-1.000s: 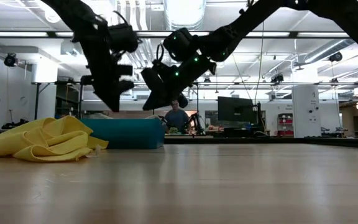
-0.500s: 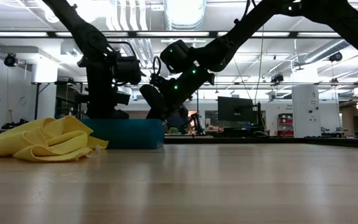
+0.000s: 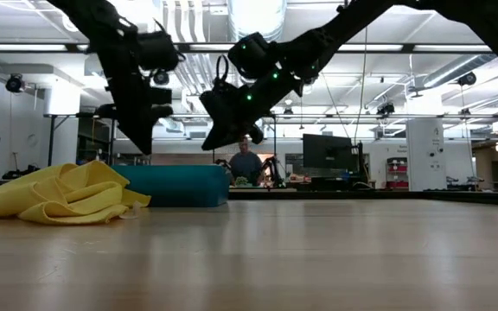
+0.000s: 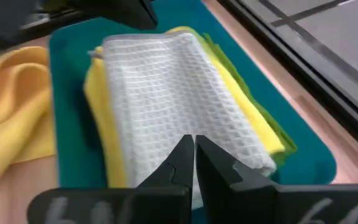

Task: Fold microfiber towels
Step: Put the gray microfiber towel into the blue bin

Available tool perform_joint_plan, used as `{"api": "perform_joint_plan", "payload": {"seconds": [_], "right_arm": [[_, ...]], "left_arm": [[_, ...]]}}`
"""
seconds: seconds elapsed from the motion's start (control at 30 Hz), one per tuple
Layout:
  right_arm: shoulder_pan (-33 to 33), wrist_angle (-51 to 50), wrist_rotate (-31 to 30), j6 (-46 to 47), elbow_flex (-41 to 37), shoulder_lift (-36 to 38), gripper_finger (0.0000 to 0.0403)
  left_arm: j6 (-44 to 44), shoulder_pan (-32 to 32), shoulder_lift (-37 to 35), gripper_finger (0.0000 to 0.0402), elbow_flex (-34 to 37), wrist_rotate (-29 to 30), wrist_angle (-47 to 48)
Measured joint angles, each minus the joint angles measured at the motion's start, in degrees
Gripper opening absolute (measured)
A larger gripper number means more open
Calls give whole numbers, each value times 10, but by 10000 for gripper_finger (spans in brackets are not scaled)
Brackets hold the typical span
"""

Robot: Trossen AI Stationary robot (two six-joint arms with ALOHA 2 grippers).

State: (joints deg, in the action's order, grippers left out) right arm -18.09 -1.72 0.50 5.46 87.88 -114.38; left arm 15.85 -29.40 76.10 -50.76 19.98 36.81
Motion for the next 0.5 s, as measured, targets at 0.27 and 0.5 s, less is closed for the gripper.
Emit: {"api": "perform_joint_plan", "payload": {"seconds": [0.27,0.5], "right_arm": [[19,8,56,5,0,-10,8],[25,4,55,9,0,-30,8]], "left_arm": [[-28,1,-39,1,47,-90,-4],[18,1,9,1,80,-91,-13]]}}
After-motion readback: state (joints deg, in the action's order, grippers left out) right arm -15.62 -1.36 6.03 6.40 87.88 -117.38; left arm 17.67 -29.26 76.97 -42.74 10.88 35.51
